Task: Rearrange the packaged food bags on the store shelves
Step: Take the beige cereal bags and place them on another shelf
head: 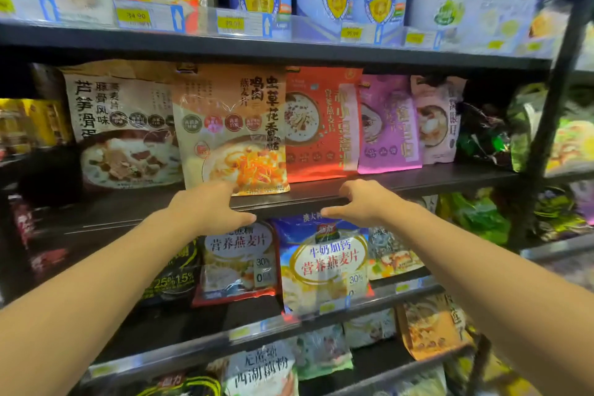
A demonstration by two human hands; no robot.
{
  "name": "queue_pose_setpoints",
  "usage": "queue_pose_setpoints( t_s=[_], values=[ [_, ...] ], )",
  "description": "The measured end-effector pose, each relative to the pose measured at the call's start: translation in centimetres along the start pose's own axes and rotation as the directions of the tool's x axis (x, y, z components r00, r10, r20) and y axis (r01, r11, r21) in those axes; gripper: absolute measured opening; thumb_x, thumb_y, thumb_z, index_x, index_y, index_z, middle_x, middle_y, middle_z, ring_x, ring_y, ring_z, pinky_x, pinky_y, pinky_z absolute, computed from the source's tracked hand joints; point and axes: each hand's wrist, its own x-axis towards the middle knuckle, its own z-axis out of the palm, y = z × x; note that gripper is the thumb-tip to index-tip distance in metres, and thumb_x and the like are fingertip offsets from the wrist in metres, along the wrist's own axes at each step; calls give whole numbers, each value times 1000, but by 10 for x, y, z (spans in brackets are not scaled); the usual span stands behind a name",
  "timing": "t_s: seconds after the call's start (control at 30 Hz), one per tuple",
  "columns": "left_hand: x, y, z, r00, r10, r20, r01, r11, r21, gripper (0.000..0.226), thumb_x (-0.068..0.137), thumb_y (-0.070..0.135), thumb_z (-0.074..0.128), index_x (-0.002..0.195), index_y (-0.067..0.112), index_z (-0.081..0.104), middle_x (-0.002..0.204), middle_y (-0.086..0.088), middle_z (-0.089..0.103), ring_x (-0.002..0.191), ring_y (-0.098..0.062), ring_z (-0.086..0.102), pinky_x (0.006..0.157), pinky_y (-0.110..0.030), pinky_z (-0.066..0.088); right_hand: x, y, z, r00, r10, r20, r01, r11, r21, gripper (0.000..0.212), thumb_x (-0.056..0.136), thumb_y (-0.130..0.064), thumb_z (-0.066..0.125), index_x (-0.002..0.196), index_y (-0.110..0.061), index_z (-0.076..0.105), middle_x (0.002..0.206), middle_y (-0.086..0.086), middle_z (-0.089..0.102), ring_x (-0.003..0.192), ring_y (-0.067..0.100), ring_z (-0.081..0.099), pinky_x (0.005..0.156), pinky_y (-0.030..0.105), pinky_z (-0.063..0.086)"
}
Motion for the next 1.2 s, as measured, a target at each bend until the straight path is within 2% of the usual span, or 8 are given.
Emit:
queue_pose_setpoints(
  t_s=[0.1,0.23,0.4,0.53,0.67,0.83,1.13,1.2],
  values=[
    [-9,33,0,999,51,0,-51,998,-28,86,80,78,60,148,27,46,146,4,57,132,-22,56,93,-41,51,-25,20,-6,1000,30,-2,-30,999,29,91,83,-74,70,146,-11,54,148,10,59,132,30,58,108,47,50],
    [-21,84,-2,995,95,9,-94,994,-50,90,81,77,62,153,27,41,151,3,54,134,-22,54,99,-42,52,-55,54,-16,999,50,-6,-49,998,43,91,86,-69,71,152,-12,48,155,8,53,138,29,54,111,44,48],
    [-30,167,-7,987,162,13,-161,986,-49,89,82,76,62,153,26,41,151,2,53,134,-24,54,101,-45,52,-89,113,-31,996,85,-1,-85,996,9,86,86,-70,69,149,-15,50,150,7,56,132,28,57,106,46,52],
    [-32,240,0,974,224,30,-222,973,-67,90,82,79,59,153,26,41,152,4,49,136,-22,51,105,-47,49,-116,163,-47,995,102,19,-101,994,-40,91,87,-72,66,155,-16,44,155,6,52,137,29,53,109,47,50],
    [-33,312,10,953,298,57,-294,953,-69,92,82,84,53,154,28,39,155,4,46,138,-23,50,104,-49,49,-144,216,-63,989,150,13,-149,987,-63,90,87,-72,67,155,-18,44,153,6,53,135,29,55,107,48,52],
    [-31,397,20,931,361,56,-355,930,-95,93,79,85,53,154,33,38,156,9,45,140,-19,48,106,-46,47,-182,287,-84,978,209,10,-207,974,-88,85,90,-68,66,155,-20,42,155,5,51,136,30,54,104,47,52],
    [-10,516,36,886,452,103,-443,891,-94,86,83,83,51,153,34,38,157,8,44,141,-21,47,105,-47,47,-224,415,-118,934,356,3,-356,933,-51,83,92,-63,67,155,-17,41,144,6,59,126,29,60,101,47,55],
    [-1,541,38,865,490,107,-481,871,-97,87,82,83,51,153,35,37,156,8,45,140,-21,47,105,-47,47,-227,438,-122,921,388,-3,-388,921,-31,83,92,-62,67,156,-16,40,149,5,55,130,29,57,104,49,53]
  ],
)
